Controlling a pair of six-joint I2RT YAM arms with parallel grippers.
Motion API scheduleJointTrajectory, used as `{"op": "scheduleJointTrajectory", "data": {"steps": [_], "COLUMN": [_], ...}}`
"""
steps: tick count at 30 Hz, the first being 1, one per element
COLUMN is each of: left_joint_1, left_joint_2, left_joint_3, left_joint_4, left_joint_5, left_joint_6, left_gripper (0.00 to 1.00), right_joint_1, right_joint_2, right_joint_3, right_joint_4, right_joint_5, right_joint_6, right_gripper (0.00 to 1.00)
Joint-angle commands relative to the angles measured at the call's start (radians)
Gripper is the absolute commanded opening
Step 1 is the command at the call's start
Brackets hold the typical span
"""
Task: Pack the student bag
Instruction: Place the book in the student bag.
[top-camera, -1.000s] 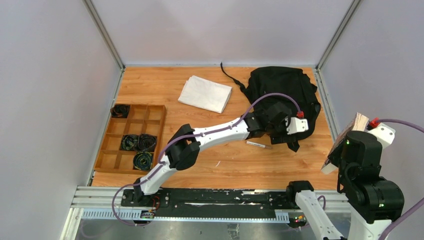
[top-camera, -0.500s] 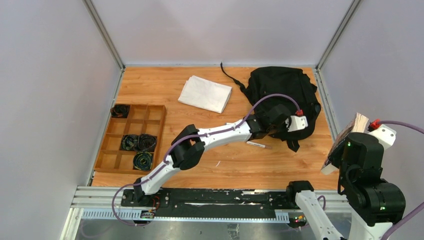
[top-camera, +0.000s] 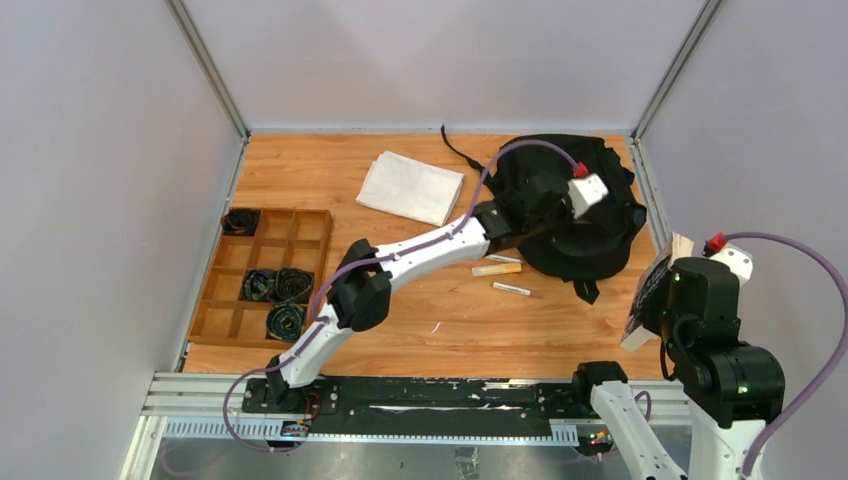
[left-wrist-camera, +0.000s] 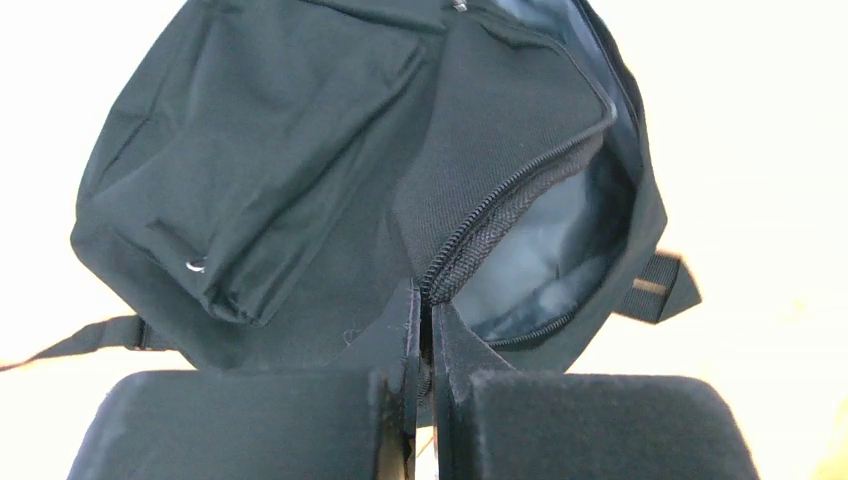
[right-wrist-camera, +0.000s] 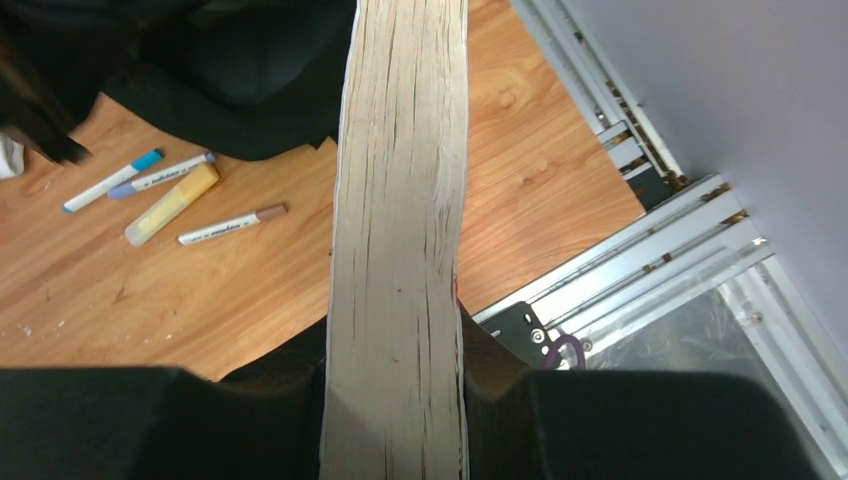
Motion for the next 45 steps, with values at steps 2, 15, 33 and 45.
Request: {"op": "scheduleJointTrajectory", "data": {"steps": [2, 15, 33, 45], "left_joint_1": [0.110, 0.151, 0.151, 0.151], "left_joint_2": [-0.170, -0.182, -0.193, -0.208], "left_joint_3": [0.006, 0.041, 0.015, 0.007], "left_joint_4": [0.148, 0.213, 0.163, 0.156], "left_joint_5": [0.168, 0.303, 0.386, 0.410], "left_joint_6": [-0.339, -0.509, -0.496, -0.504], "left_gripper": [0.00, 0.00, 0.00, 0.00], "right_joint_1": [-0.014, -0.014, -0.055, -0.117], "right_joint_2": [0.006, 0.017, -0.046, -0.022], "right_joint_3": [-0.056, -0.271, -0.595, -0.805], "right_joint_4": [0.115, 0.395, 0.856, 1.090], "right_joint_5": [-0.134, -0.472, -0.438, -0.441], "right_joint_6": [0.007, 0.137, 0.403, 0.578], "right_gripper": [0.00, 0.00, 0.00, 0.00]}}
